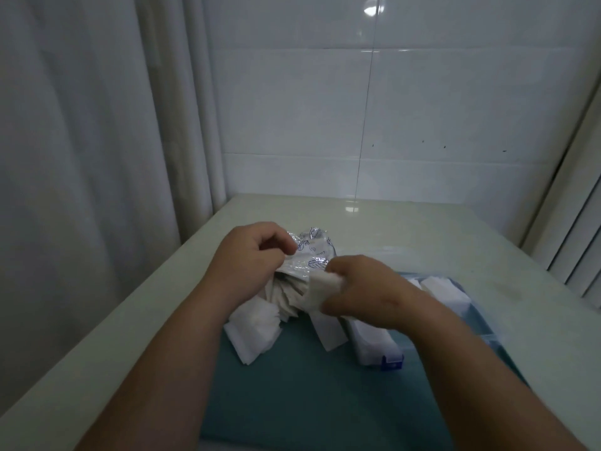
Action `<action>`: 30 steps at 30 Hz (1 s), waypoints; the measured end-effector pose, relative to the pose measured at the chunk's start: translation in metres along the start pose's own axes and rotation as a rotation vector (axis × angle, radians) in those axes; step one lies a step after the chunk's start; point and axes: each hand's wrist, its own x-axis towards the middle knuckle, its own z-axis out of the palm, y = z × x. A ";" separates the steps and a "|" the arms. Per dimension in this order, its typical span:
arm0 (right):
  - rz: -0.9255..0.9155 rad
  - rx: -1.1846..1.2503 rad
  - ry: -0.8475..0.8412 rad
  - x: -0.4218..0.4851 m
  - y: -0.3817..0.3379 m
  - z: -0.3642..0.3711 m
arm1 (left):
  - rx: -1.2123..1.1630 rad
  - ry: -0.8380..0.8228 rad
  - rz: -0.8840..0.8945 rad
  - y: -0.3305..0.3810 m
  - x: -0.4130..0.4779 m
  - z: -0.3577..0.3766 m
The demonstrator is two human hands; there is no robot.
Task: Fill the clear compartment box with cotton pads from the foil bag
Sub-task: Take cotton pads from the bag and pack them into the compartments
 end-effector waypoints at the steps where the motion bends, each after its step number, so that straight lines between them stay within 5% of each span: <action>1: 0.017 0.041 0.027 0.000 0.005 -0.004 | -0.039 -0.005 -0.011 0.003 0.002 0.003; 10: 0.138 0.530 0.212 -0.015 0.046 -0.010 | -0.206 -0.338 -0.171 0.017 0.009 0.047; 19: 0.121 0.691 0.249 -0.018 0.053 -0.007 | -0.338 -0.267 -0.169 0.001 0.000 0.072; 23: 0.213 1.082 0.232 -0.017 0.055 -0.009 | -0.490 -0.198 -0.240 -0.004 0.001 0.072; 30: 0.324 1.311 0.292 -0.013 0.056 -0.008 | -0.545 -0.160 -0.272 -0.003 0.003 0.073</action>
